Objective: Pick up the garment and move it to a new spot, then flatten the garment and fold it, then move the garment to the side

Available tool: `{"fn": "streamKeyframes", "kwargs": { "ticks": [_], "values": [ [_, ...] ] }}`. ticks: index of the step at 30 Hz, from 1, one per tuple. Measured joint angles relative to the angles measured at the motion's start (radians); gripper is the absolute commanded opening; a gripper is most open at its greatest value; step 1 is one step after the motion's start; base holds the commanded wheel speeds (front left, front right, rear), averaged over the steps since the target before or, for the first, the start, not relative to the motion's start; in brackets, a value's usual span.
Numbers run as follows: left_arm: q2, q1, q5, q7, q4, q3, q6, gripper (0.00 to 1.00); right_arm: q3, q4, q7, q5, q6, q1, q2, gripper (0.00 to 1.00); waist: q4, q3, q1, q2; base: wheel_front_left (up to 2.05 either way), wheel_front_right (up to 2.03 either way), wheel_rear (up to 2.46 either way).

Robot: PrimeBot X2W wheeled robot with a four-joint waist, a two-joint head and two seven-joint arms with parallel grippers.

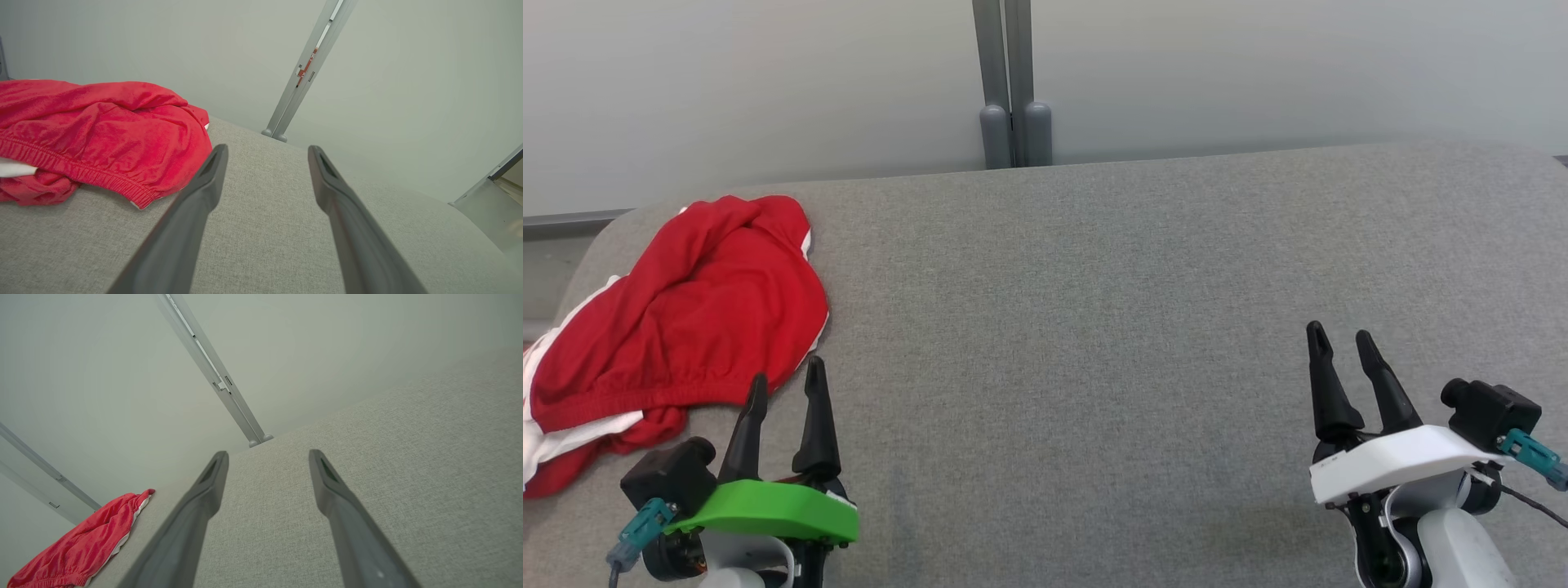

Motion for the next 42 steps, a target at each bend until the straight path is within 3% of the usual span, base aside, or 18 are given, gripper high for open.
{"fn": "streamKeyframes", "kwargs": {
  "ticks": [42],
  "values": [
    [0.002,0.008,0.348,-0.092,-0.016,-0.046,0.001,1.0,0.011,-0.019,-0.093,-0.372,0.0,-0.007,-0.003,1.0,0.003,0.007,0.0,0.0,0.0,0.0,0.0]
  ]
}}
